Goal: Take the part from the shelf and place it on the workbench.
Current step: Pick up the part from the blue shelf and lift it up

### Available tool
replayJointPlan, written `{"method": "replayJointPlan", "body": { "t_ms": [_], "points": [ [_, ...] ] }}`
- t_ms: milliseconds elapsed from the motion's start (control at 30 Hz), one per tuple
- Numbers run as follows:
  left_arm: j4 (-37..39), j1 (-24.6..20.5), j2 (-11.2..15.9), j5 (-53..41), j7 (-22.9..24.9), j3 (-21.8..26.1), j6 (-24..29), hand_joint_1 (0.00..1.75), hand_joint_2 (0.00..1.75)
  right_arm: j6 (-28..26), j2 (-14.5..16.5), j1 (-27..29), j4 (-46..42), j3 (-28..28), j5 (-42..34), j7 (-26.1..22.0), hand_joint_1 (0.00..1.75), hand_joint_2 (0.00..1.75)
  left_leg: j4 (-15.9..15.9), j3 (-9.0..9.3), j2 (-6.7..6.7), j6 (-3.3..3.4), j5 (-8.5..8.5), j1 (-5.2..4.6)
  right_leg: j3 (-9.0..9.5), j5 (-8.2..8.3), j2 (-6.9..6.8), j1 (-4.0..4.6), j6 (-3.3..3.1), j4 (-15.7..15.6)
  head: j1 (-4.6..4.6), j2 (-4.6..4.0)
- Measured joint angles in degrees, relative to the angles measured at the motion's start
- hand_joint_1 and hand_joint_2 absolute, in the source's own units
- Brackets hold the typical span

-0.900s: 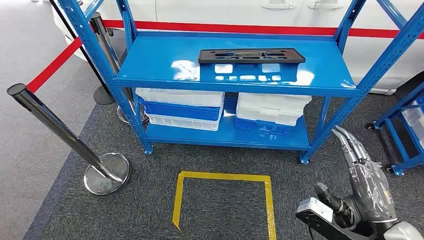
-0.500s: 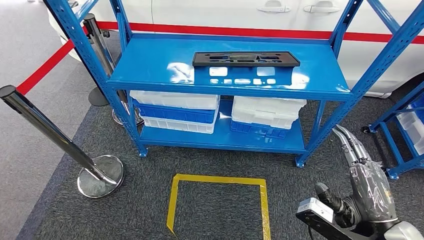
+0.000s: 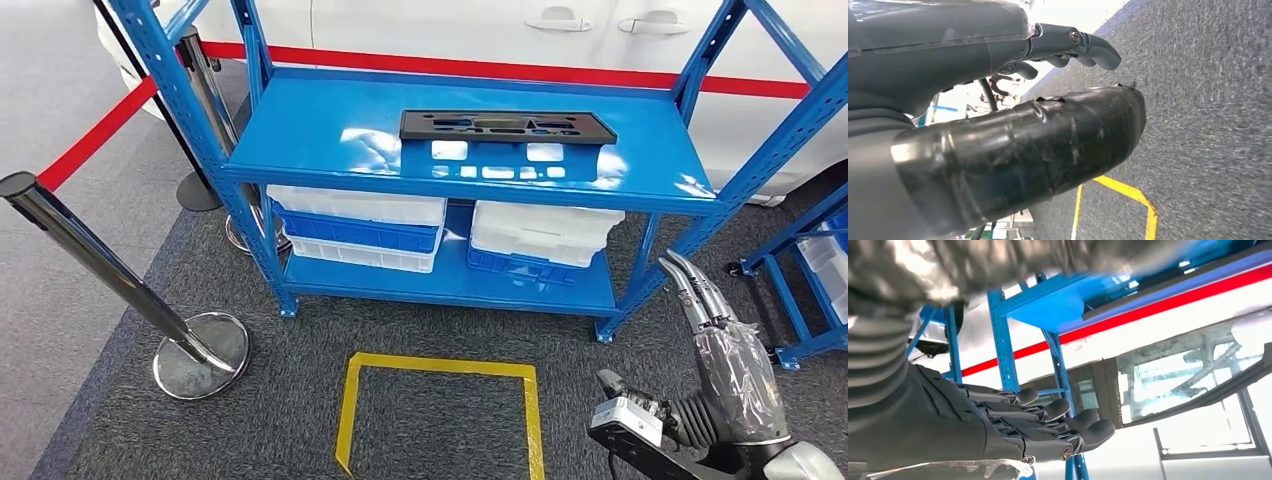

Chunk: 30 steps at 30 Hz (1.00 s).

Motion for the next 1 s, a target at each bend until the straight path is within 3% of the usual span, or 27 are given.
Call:
{"method": "replayJointPlan", "body": {
  "t_ms": [100, 200, 300, 333, 367, 400, 467, 533, 700, 767, 833, 867, 900, 933, 1000],
  "points": [
    [0.0, -0.1, -0.1, 0.0, 0.0, 0.0, 0.0, 0.0, 0.0, 0.0, 0.0, -0.2, 0.0, 0.1, 0.0, 0.0, 0.0, 1.75, 0.0, 0.19, 0.08, -0.92, -0.44, 0.03, 0.95, 0.03, 0.03, 0.65, -0.88, -2.4, 0.0, 0.01],
    [0.1, -0.2, -0.2, 0.0, 0.0, 0.0, -0.1, 0.0, 0.0, -0.7, 0.0, -0.7, 0.0, 0.7, 2.8, 1.0, 0.0, 1.75, 1.9, -0.37, 0.24, -1.77, -1.84, 0.09, 1.75, 0.19, 0.13, 0.29, -1.85, -3.4, -0.04, 0.01],
    [0.1, -0.2, -0.2, 0.0, 0.0, 0.0, -0.2, 0.0, 0.0, -1.8, 0.2, -1.7, 0.1, 2.5, 7.7, 2.8, 0.0, 1.75, 11.7, -5.61, 0.15, -2.31, -6.0, 0.18, 2.32, -0.06, 0.05, 0.26, -2.7, -3.8, -0.16, 0.0],
    [0.1, -0.2, -0.2, 0.0, 0.0, 0.0, -0.2, 0.0, 0.0, -1.9, 0.3, -2.0, 0.2, 3.1, 8.4, 3.2, 0.0, 1.75, 14.7, -7.54, 0.15, -2.45, -6.72, 0.23, 2.42, -0.22, 0.07, 0.28, -2.79, -3.7, -0.16, 0.0],
    [0.1, -0.1, -0.2, 0.0, 0.0, 0.0, -0.2, 0.0, 0.0, -1.9, 0.5, -2.2, 0.3, 3.7, 8.9, 3.5, 0.0, 1.75, 16.1, -8.69, 0.15, -2.55, -6.37, 0.3, 2.59, -0.41, 0.11, 0.28, -2.78, -3.7, -0.16, 0.0],
    [0.2, -0.1, -0.2, 0.0, 0.0, 0.0, -0.2, 0.0, 0.0, -1.9, 0.6, -2.5, 0.5, 4.2, 9.0, 3.7, 0.0, 1.75, 15.2, -8.73, 0.16, -2.61, -4.85, 0.36, 2.86, -0.64, 0.17, 0.25, -2.7, -3.6, -0.17, 0.0],
    [0.2, 0.0, -0.1, 0.0, 0.0, 0.0, -0.2, 0.0, 0.0, -1.9, 0.9, -3.2, 0.8, 4.9, 9.0, 4.0, 0.0, 1.75, 8.3, -6.11, 0.16, -2.51, -0.14, 0.43, 3.56, -1.3, 0.24, 0.17, -2.35, -3.5, -0.16, 0.0],
    [0.2, -0.1, 0.0, 0.0, 0.0, 0.0, -0.3, 0.0, 0.0, -1.9, 1.1, -3.8, 1.1, 5.2, 9.0, 4.0, 0.0, 1.75, 2.4, -3.49, 0.11, -2.12, 2.0, 0.29, 3.75, -1.96, 0.26, 0.32, -1.75, -3.1, -0.14, 0.01],
    [0.4, 0.0, 0.0, 0.0, 0.0, -0.4, -0.4, 0.0, 0.0, -2.8, 1.4, -5.2, 1.9, 6.0, 12.2, 4.5, 0.0, 1.75, 0.2, -2.29, 0.05, -0.48, 1.74, 0.28, 3.54, -3.04, 0.19, 0.31, -0.31, -2.3, -0.08, 0.01],
    [0.4, 0.0, 0.1, 0.0, 0.0, -0.7, -0.4, 0.0, 0.0, -3.4, 1.5, -6.0, 2.5, 6.4, 15.4, 5.4, 0.0, 1.75, -0.3, -1.81, 0.13, 0.11, 1.7, 0.35, 0.92, -5.63, 0.08, 0.11, 0.12, 3.0, -0.02, 0.0],
    [0.4, 0.0, 0.1, 0.0, -0.1, -1.2, -0.4, 0.0, 0.0, -3.7, 1.5, -7.1, 3.5, 6.7, 19.0, 6.4, 0.0, 1.75, -0.3, -1.59, 0.19, 0.44, 1.43, 0.25, -3.64, -8.28, 0.06, -0.08, 0.44, 10.6, -0.02, 0.0],
    [0.4, 0.0, 0.2, 0.0, -0.1, -1.5, -0.5, 0.0, 0.0, -3.8, 1.5, -7.6, 4.3, 6.9, 20.4, 6.8, 0.0, 1.75, -0.3, -1.39, 0.19, 0.48, 1.23, 0.19, -5.24, -8.22, 0.05, -0.19, 0.54, 12.6, -0.02, 0.0],
    [0.4, 0.0, 0.2, 0.0, -0.1, -1.7, -0.5, 0.0, 0.0, -3.8, 1.5, -8.1, 5.0, 7.1, 21.6, 7.0, 0.0, 1.75, -0.3, -1.1, 0.17, 0.44, 1.0, 0.14, -5.81, -6.97, 0.04, -0.26, 0.54, 12.5, -0.02, 0.0],
    [0.4, 0.0, 0.3, 0.0, -0.2, -1.8, -0.5, 0.0, 0.0, -3.7, 1.5, -8.7, 5.7, 7.2, 22.4, 7.2, 0.0, 1.75, -0.3, -0.67, 0.14, 0.34, 0.7, 0.12, -5.24, -4.64, 0.03, -0.3, 0.44, 10.2, -0.02, 0.0],
    [0.5, 0.1, 0.3, 0.0, -0.2, -2.2, -0.5, 0.0, 0.0, -3.7, 1.5, -9.9, 7.2, 7.5, 23.4, 7.3, 0.0, 1.75, -0.3, 0.12, 0.09, -0.05, 0.02, 0.03, -2.41, 0.07, -0.02, -0.09, -0.08, 2.7, -0.03, 0.0]
  ]
}}
